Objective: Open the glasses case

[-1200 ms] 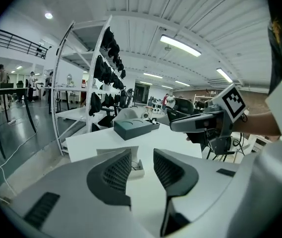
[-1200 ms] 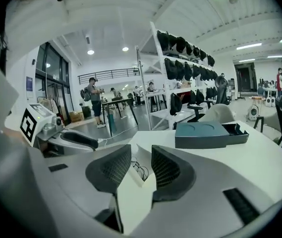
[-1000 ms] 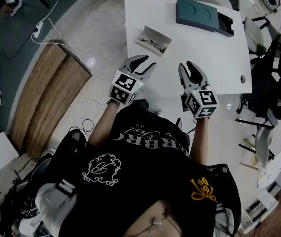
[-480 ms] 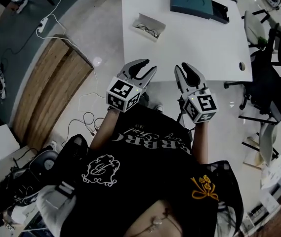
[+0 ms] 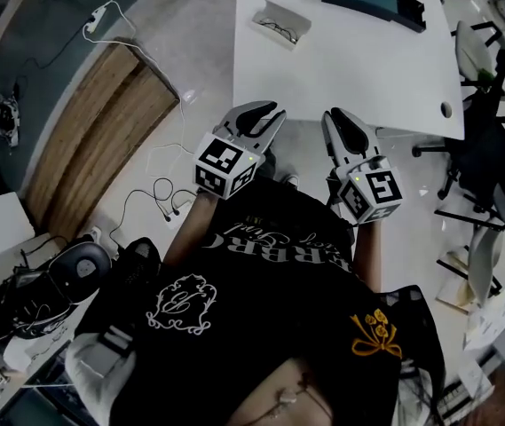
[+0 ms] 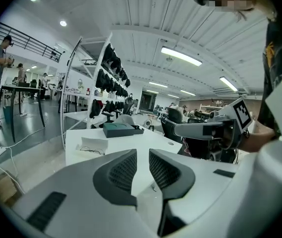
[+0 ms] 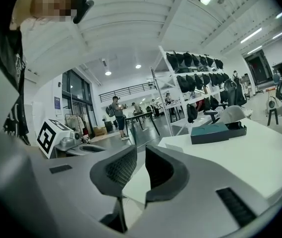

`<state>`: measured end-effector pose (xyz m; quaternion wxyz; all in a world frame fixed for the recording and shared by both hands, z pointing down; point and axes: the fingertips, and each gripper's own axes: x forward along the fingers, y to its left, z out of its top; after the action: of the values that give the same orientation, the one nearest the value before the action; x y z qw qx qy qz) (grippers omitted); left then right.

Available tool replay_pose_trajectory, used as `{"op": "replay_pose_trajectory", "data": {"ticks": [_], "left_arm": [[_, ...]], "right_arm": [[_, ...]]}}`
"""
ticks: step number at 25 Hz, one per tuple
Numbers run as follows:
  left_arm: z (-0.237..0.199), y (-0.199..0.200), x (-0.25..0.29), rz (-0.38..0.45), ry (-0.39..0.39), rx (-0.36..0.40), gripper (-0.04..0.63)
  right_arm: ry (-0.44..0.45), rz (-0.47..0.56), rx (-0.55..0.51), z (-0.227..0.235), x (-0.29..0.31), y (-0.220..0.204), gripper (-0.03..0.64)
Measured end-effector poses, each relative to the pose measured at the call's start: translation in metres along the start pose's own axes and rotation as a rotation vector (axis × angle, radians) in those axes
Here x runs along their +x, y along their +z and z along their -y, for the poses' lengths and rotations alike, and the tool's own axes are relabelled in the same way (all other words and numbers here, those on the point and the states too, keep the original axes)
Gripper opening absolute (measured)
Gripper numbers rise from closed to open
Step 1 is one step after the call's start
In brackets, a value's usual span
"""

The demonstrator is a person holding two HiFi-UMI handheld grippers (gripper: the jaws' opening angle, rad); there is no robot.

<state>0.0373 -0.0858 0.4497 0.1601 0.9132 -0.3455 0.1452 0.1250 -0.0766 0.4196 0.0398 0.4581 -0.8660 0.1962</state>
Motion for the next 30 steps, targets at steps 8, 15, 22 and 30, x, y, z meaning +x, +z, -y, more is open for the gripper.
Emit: {"op": "replay_pose_trajectory", "data": {"ticks": [8,15,22,30], "left_arm": [[0.023,-0.002,-0.028,0.038,0.036,-0.007,0.046],[0.041,0.001,-0.048,0.073,0.034,-0.030,0.029],[0.057,0.004,-0.063,0.100,0.002,-0.039,0.025],[0.071,-0.003,-0.066,0.092,-0.043,-0.024,0.025]], "right_arm": [[0.035,0.002,-0.009,-0.021,-0.019,-0.005,0.015],[0.059,0.017,-0.008,-0.037,-0.035,-0.008,0.014],[0.068,0.043,-0.001,-0.049,-0.049,-0.011,0.005],[0.075,0.034,0.001,-0.056,-0.060,-0.016,0.005]]}}
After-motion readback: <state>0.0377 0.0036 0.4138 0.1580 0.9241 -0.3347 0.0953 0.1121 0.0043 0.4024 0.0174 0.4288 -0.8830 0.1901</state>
